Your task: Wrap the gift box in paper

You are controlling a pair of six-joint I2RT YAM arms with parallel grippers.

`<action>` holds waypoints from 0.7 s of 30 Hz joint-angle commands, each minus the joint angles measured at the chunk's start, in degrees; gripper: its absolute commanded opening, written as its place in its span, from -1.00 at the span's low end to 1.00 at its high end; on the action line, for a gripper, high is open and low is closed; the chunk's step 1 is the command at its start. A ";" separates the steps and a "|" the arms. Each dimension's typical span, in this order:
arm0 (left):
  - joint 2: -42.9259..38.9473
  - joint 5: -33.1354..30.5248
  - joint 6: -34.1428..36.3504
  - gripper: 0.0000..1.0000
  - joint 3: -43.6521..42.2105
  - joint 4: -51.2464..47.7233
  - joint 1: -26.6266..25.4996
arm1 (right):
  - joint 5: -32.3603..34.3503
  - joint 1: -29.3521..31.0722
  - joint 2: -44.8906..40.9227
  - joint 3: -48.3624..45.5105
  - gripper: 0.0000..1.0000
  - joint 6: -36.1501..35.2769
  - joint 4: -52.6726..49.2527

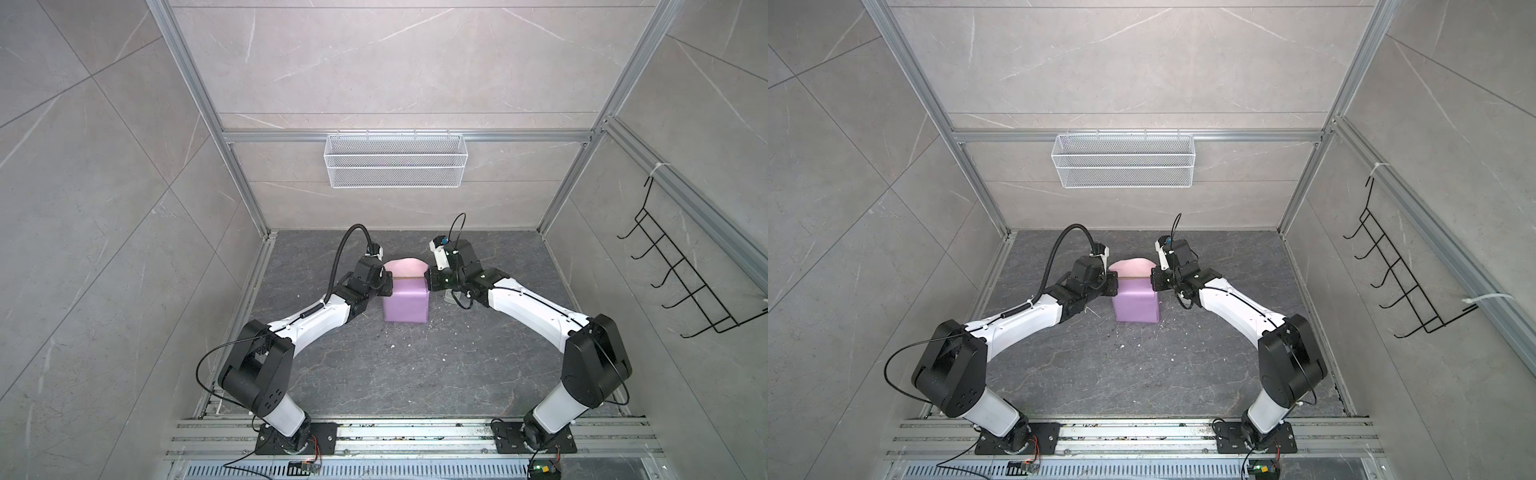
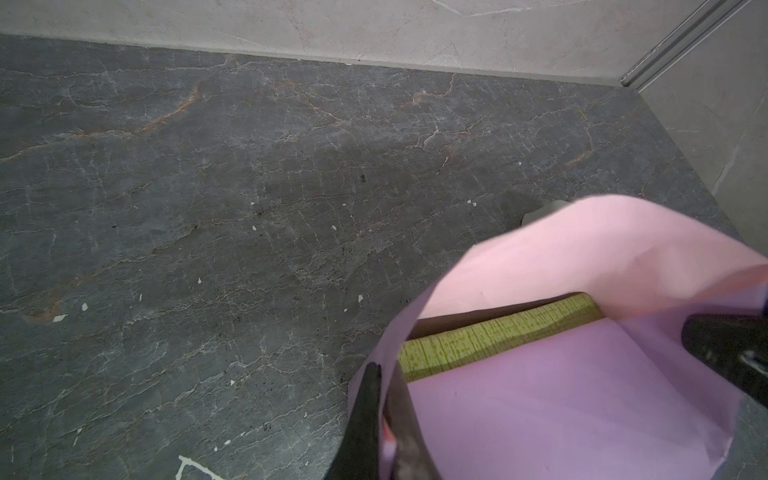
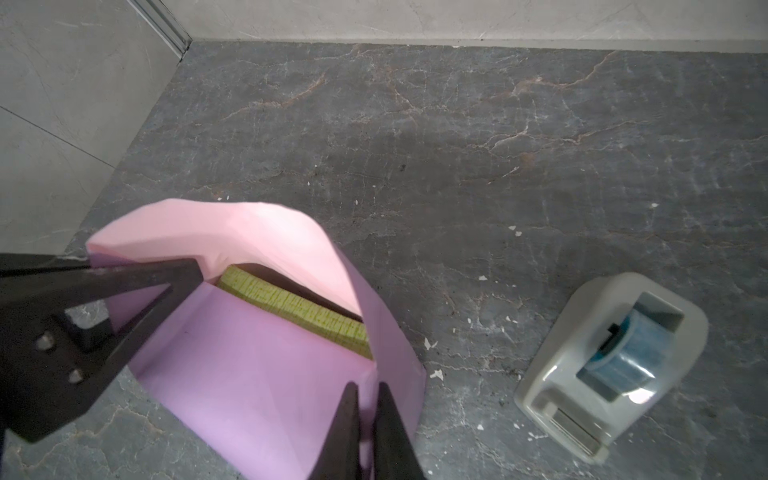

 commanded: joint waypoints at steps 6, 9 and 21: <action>-0.37 0.79 0.49 -1.00 0.84 0.08 0.18 | 5.51 2.17 1.39 3.48 -1.00 2.54 -3.80; -0.30 0.68 0.54 -1.00 0.76 0.19 0.16 | 6.01 2.27 1.15 3.37 -1.00 3.21 -4.17; -0.28 0.42 0.71 -1.00 0.86 -0.25 0.16 | -2.37 -1.48 -9.77 -1.48 -0.02 0.45 -7.44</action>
